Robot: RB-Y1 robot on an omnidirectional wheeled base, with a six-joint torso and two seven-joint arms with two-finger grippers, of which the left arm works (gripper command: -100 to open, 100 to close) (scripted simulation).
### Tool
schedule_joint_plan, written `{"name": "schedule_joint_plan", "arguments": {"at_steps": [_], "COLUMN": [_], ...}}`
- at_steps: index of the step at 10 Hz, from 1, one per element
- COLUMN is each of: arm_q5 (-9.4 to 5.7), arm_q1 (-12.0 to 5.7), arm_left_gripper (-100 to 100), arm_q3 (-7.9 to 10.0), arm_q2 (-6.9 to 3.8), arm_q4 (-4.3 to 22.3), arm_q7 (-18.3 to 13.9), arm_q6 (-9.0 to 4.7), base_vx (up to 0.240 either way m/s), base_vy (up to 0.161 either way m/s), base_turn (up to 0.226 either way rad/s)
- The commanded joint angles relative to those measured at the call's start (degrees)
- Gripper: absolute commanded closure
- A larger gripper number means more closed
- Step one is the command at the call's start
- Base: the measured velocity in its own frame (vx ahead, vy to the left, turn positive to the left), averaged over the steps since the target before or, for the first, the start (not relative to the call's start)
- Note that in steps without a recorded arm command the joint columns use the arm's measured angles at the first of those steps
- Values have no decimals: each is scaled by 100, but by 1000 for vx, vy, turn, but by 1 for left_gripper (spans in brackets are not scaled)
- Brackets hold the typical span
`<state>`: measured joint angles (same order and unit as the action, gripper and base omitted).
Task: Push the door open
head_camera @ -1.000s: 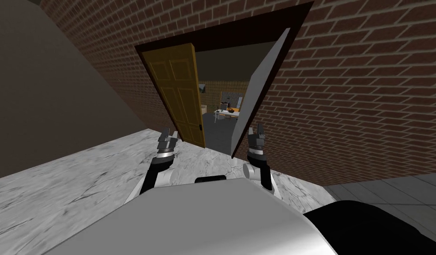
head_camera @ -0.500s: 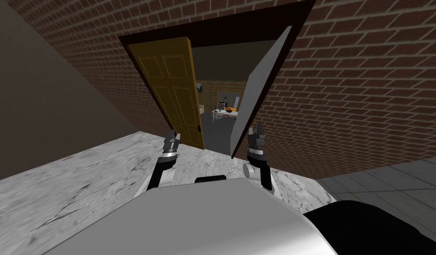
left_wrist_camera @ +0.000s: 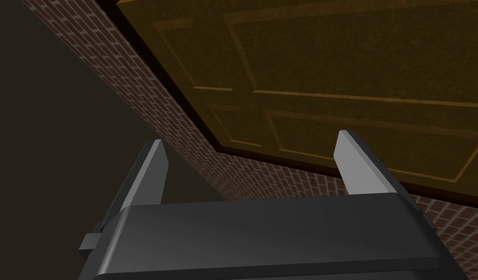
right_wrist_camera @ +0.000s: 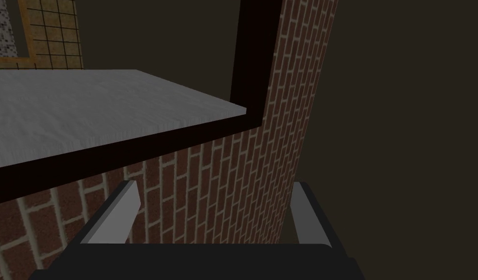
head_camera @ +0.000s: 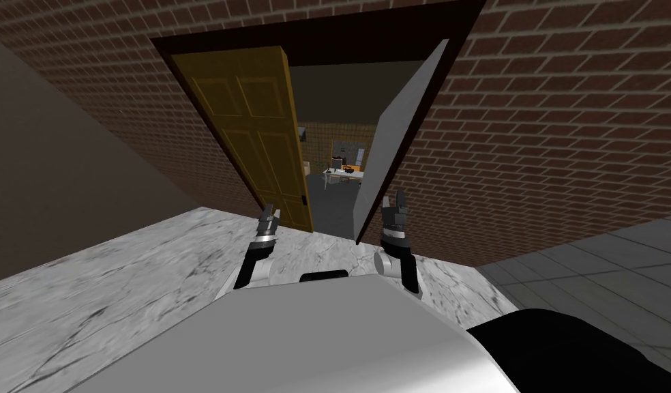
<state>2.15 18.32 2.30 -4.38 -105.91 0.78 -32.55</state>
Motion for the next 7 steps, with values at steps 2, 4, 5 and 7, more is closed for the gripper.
{"name": "schedule_joint_plan", "arguments": {"at_steps": [2, 4, 5, 7], "arm_q5": [-35, -63, -78, -93], "arm_q1": [-149, -290, -362, -434], "arm_left_gripper": [-100, -100, -100, -100], "arm_q3": [41, 81, 101, 121], "arm_q2": [-10, -17, -17, -17], "arm_q4": [487, 850, 1051, 1317], "arm_q7": [2, 5, 6, 8], "arm_q6": [-85, -155, -190, -226], "base_vx": [76, 73, 84, 49], "base_vy": [108, 97, 87, 62], "base_turn": [-131, -152, -119, -69]}}
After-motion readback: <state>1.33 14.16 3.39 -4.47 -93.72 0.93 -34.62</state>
